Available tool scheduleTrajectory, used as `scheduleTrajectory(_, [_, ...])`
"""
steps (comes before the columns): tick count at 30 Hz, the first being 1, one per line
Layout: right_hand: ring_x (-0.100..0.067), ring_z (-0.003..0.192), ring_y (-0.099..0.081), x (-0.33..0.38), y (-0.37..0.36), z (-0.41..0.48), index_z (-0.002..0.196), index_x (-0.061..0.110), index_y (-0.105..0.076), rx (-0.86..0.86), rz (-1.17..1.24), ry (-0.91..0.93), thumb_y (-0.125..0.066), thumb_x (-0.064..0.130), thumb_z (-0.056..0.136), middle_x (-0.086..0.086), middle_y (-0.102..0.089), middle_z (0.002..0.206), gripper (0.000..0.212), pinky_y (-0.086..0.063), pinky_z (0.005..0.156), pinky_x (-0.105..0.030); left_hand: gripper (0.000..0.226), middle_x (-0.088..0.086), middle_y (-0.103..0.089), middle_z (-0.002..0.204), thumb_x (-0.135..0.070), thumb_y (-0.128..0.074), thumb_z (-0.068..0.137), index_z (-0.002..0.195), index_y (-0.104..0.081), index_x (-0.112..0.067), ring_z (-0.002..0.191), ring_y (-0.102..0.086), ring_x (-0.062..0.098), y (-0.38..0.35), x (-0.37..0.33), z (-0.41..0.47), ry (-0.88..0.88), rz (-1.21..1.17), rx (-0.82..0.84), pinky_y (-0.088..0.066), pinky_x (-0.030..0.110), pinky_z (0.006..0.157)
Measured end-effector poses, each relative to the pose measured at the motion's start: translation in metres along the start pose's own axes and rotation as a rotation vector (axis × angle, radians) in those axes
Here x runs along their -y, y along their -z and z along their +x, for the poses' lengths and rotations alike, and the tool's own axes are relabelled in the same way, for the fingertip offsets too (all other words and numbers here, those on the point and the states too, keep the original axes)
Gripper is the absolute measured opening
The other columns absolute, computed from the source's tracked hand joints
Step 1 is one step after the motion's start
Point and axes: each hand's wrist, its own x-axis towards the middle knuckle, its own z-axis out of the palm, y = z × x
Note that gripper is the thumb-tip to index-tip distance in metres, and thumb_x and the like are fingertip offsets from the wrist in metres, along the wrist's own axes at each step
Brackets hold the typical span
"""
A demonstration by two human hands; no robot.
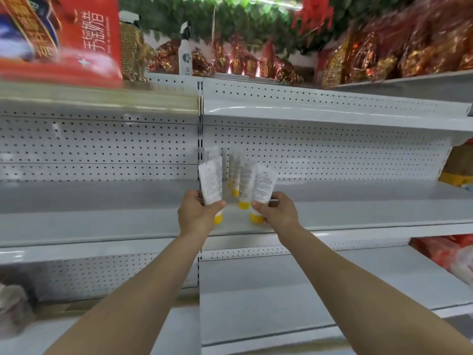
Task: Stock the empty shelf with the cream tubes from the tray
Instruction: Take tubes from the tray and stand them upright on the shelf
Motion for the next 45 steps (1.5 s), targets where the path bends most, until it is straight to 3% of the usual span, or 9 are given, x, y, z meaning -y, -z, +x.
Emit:
scheduleTrajectory(2, [-0.017, 0.086, -0.070, 0.001, -0.006, -0.002, 0.098, 0.019, -0.062, -0.010, -0.029, 0.017, -0.085, 0.024, 0.073, -0.001, -0.072, 0.095, 0.034, -0.058, 0.082, -0.039, 0.045, -0.006, -0.063, 0.087, -0.027, -0.085, 0.068, 0.098, -0.053, -0.017, 0.078, -0.062, 0.015, -0.002, 0.004, 0.003, -0.010, 0.037, 0.010, -0.042, 0.024, 0.063])
scheduleTrajectory(7, [-0.016, 0.087, -0.068, -0.001, -0.018, -0.006, 0.104, 0.018, -0.061, -0.034, -0.085, 0.038, -0.083, 0.027, 0.075, -0.001, -0.070, 0.096, 0.037, -0.054, 0.072, -0.028, 0.047, -0.005, -0.063, 0.092, -0.032, -0.085, 0.067, 0.097, -0.051, -0.020, 0.084, -0.063, 0.018, -0.007, 0.015, 0.015, -0.038, 0.133, 0.033, -0.046, 0.028, 0.068])
scheduleTrajectory(12, [-0.014, 0.084, -0.067, -0.007, -0.023, -0.002, 0.107, 0.020, -0.059, -0.055, -0.176, 0.048, -0.081, 0.033, 0.077, 0.001, -0.070, 0.096, 0.040, -0.056, 0.078, -0.032, 0.045, -0.003, -0.064, 0.096, -0.031, -0.083, 0.069, 0.098, -0.052, -0.019, 0.087, -0.064, 0.019, -0.013, 0.024, 0.018, -0.060, 0.141, 0.059, -0.047, 0.027, 0.065])
scheduleTrajectory(20, [-0.014, 0.083, -0.067, -0.010, -0.025, 0.001, 0.110, 0.018, -0.058, -0.066, -0.248, 0.057, -0.080, 0.037, 0.077, 0.001, -0.070, 0.096, 0.043, -0.056, 0.078, -0.031, 0.047, -0.005, -0.063, 0.100, -0.039, -0.081, 0.070, 0.100, -0.050, -0.022, 0.090, -0.063, 0.018, -0.016, 0.030, 0.022, -0.076, 0.207, 0.090, -0.053, 0.032, 0.074])
scheduleTrajectory(33, [-0.015, 0.085, -0.067, -0.014, -0.024, -0.001, 0.112, 0.018, -0.057, -0.040, -0.280, 0.065, -0.077, 0.039, 0.080, 0.001, -0.069, 0.097, 0.043, -0.054, 0.077, -0.030, 0.048, -0.002, -0.066, 0.106, -0.041, -0.079, 0.072, 0.102, -0.048, -0.021, 0.094, -0.063, 0.022, -0.019, 0.037, 0.022, -0.097, 0.261, 0.075, -0.054, 0.036, 0.072])
scheduleTrajectory(38, [-0.007, 0.081, -0.060, -0.012, -0.022, -0.006, 0.120, 0.019, -0.053, 0.012, -0.316, 0.037, -0.073, 0.041, 0.083, 0.003, -0.066, 0.105, 0.048, -0.048, 0.078, -0.027, 0.047, 0.000, -0.065, 0.106, -0.038, -0.079, 0.074, 0.104, -0.049, -0.019, 0.090, -0.060, 0.019, -0.020, 0.033, 0.018, -0.089, 0.254, 0.067, -0.049, 0.031, 0.070])
scheduleTrajectory(40, [-0.014, 0.098, -0.061, -0.012, -0.015, -0.011, 0.129, 0.018, -0.047, 0.029, -0.323, 0.019, -0.072, 0.045, 0.082, 0.000, -0.063, 0.119, 0.060, -0.048, 0.084, -0.029, 0.055, 0.004, -0.061, 0.115, -0.037, -0.080, 0.073, 0.111, -0.048, -0.015, 0.099, -0.060, 0.022, -0.018, 0.029, 0.011, -0.070, 0.249, 0.063, -0.046, 0.031, 0.074])
scheduleTrajectory(42, [-0.021, 0.114, -0.058, -0.008, -0.001, -0.017, 0.136, 0.016, -0.042, 0.045, -0.348, 0.013, -0.073, 0.048, 0.082, -0.004, -0.059, 0.128, 0.070, -0.046, 0.089, -0.031, 0.075, 0.009, -0.050, 0.131, -0.037, -0.082, 0.070, 0.129, -0.043, -0.009, 0.117, -0.052, 0.028, -0.015, 0.023, 0.000, -0.039, 0.254, 0.019, -0.046, 0.037, 0.087])
scheduleTrajectory(45, [-0.024, 0.116, -0.056, 0.003, 0.036, -0.026, 0.139, 0.015, -0.039, 0.065, -0.410, 0.050, -0.072, 0.049, 0.082, -0.009, -0.058, 0.129, 0.074, -0.048, 0.092, -0.035, 0.089, 0.011, -0.038, 0.140, -0.038, -0.083, 0.068, 0.138, -0.037, -0.009, 0.130, -0.038, 0.028, -0.012, 0.001, -0.025, -0.075, 0.336, -0.086, -0.042, 0.044, 0.096])
